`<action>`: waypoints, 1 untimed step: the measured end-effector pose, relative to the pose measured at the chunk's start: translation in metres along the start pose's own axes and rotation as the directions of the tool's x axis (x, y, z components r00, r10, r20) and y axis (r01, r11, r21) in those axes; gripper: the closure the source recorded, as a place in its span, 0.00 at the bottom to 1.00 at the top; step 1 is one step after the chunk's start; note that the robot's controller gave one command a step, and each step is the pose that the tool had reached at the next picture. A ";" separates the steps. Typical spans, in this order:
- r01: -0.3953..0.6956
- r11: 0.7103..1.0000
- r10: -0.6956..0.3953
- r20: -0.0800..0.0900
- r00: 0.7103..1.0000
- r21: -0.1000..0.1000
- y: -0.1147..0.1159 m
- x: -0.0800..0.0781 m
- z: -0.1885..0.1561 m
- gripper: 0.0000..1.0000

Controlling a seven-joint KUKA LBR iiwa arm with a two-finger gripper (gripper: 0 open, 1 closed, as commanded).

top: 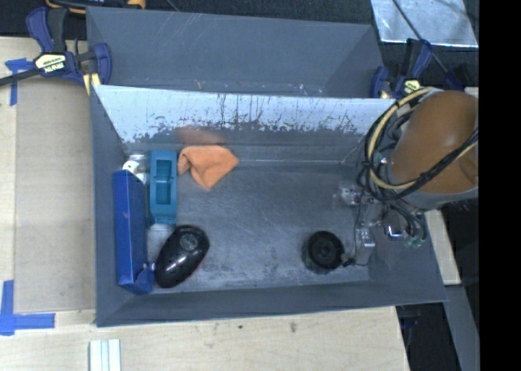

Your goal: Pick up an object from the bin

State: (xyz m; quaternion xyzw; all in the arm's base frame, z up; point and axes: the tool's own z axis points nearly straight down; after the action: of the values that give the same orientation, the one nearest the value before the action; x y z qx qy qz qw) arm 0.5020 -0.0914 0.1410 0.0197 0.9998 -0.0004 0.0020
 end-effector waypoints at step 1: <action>0.012 1.000 -0.012 -0.008 1.000 0.000 0.012 0.014 0.070 0.00</action>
Offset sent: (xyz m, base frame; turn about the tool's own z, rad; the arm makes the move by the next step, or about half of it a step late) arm -0.0193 0.0101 -0.0710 0.1532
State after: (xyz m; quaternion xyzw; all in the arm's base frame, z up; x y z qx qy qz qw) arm 0.4890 -0.0791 0.0711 0.0139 0.9999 -0.0002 -0.0020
